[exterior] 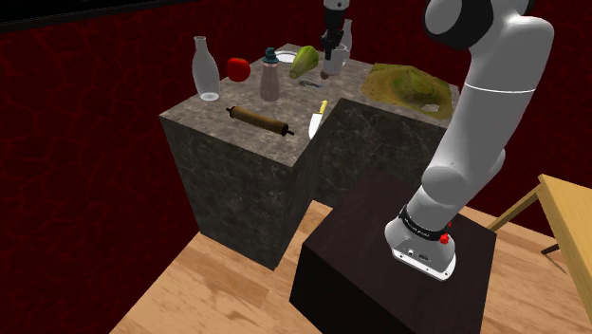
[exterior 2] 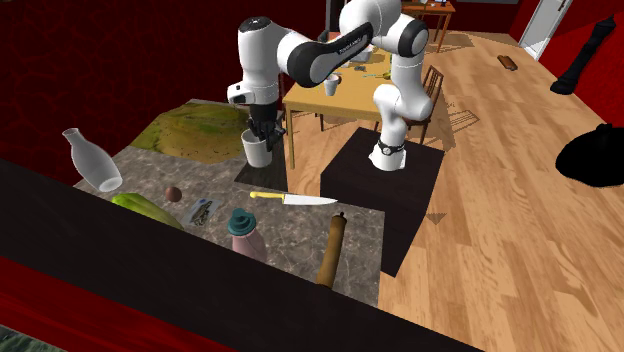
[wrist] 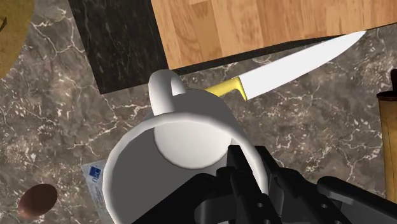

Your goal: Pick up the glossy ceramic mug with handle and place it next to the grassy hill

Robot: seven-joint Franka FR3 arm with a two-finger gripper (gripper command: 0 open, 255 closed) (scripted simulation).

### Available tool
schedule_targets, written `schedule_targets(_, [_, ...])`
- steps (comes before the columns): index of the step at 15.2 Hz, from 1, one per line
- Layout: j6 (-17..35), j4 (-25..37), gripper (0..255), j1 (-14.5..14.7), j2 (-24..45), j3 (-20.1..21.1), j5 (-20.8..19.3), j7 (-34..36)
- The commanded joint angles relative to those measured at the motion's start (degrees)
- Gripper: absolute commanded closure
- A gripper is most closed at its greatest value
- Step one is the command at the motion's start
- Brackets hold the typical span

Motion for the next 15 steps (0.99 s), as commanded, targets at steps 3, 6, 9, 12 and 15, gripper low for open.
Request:
schedule_targets(3, [-0.57, 3.63, 255, -3.53, 2.83, -1.71, 1.14, -5.30])
schedule_targets(6, [-1.57, 7.56, 255, -6.40, 5.68, -2.78, 2.22, -9.12])
schedule_targets(9, [-3.01, 12.56, 255, -9.50, 9.18, -3.66, 3.48, -12.82])
schedule_targets(12, [-5.07, 18.97, 255, -12.95, 13.48, -4.28, 4.90, -16.34])
schedule_targets(15, [-8.10, 27.51, 255, -16.85, 18.93, -4.62, 6.49, -19.58])
